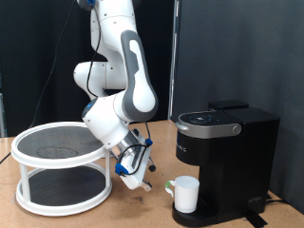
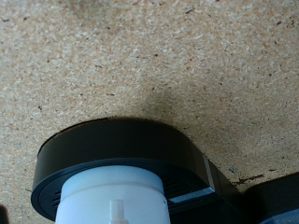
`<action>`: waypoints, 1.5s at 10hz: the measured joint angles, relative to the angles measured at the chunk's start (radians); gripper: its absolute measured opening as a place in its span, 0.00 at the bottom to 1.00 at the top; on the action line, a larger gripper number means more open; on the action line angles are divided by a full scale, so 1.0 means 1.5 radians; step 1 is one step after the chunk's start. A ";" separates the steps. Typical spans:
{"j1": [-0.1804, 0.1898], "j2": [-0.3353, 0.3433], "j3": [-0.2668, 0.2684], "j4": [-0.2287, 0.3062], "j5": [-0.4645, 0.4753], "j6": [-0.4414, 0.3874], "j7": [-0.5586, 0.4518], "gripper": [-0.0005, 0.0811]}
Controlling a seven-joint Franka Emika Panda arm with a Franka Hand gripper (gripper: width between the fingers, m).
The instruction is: Make a cup of coffee with the keurig machine
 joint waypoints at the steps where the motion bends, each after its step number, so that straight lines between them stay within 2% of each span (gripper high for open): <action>1: 0.000 -0.001 0.000 -0.001 0.006 0.005 -0.011 0.91; 3: 0.000 -0.011 0.000 -0.009 0.011 0.006 -0.022 0.91; 5: -0.002 -0.019 -0.001 -0.011 0.002 -0.025 -0.022 0.91; 11: -0.014 -0.168 -0.020 -0.046 0.011 -0.148 -0.006 0.91; 15: -0.024 -0.258 -0.050 -0.053 -0.005 -0.263 0.057 0.91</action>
